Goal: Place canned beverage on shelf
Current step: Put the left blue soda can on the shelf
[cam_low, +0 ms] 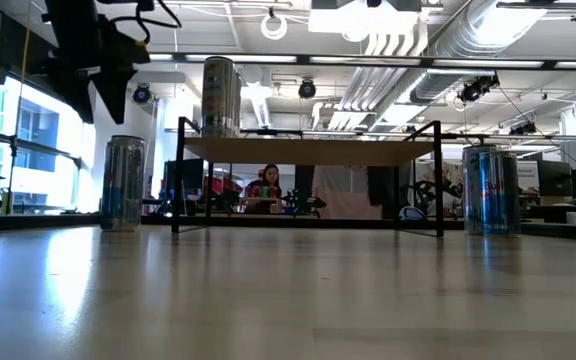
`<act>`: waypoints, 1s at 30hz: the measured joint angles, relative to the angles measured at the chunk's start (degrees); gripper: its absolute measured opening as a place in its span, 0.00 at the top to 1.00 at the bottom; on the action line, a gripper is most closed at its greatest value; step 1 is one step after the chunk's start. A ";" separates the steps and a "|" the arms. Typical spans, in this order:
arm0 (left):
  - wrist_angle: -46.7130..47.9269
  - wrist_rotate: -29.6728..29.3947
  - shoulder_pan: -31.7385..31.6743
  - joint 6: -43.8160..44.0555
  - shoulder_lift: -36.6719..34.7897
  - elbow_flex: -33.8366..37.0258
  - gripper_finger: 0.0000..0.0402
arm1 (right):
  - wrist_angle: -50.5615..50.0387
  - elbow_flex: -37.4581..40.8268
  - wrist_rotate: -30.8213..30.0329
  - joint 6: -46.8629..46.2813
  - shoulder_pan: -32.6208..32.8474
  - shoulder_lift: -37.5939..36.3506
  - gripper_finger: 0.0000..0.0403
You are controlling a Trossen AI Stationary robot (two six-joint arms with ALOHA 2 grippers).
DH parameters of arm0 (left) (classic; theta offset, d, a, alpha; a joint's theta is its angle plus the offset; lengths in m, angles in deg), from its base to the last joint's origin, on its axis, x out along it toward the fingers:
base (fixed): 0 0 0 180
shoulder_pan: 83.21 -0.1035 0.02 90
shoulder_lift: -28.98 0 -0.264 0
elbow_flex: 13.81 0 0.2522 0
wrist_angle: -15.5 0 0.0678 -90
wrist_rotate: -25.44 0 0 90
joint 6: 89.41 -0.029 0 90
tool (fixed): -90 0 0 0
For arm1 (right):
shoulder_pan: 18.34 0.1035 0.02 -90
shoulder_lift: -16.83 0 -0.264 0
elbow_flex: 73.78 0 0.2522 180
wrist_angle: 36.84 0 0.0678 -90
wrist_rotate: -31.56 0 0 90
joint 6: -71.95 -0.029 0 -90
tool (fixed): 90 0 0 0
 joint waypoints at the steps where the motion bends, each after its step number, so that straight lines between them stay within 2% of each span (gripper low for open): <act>1: -0.51 -0.04 0.00 0.72 -0.01 0.31 0.30 | 0.00 0.00 0.02 0.02 0.00 0.00 1.00; 7: -3.26 -5.13 0.00 1.28 -0.12 0.67 0.13 | 0.00 0.00 0.07 2.64 0.00 0.00 1.00; 10: -3.36 -6.71 -0.41 5.52 -0.12 0.67 0.09 | 0.00 0.00 0.07 2.74 0.00 0.00 1.00; 13: -3.83 -4.86 -0.44 10.42 -0.12 0.67 0.08 | -0.36 0.00 0.07 2.82 0.00 0.00 1.00; 16: -3.77 -2.94 0.14 11.47 -0.12 0.67 0.08 | -0.86 0.00 0.07 2.98 0.01 0.00 1.00; 22: -3.77 -7.33 0.48 19.50 1.29 0.67 0.07 | -1.07 0.00 0.07 2.98 0.00 0.00 1.00; 30: -3.83 -7.21 -1.37 20.00 8.02 0.65 0.08 | -1.07 0.00 0.07 3.68 0.00 0.00 1.00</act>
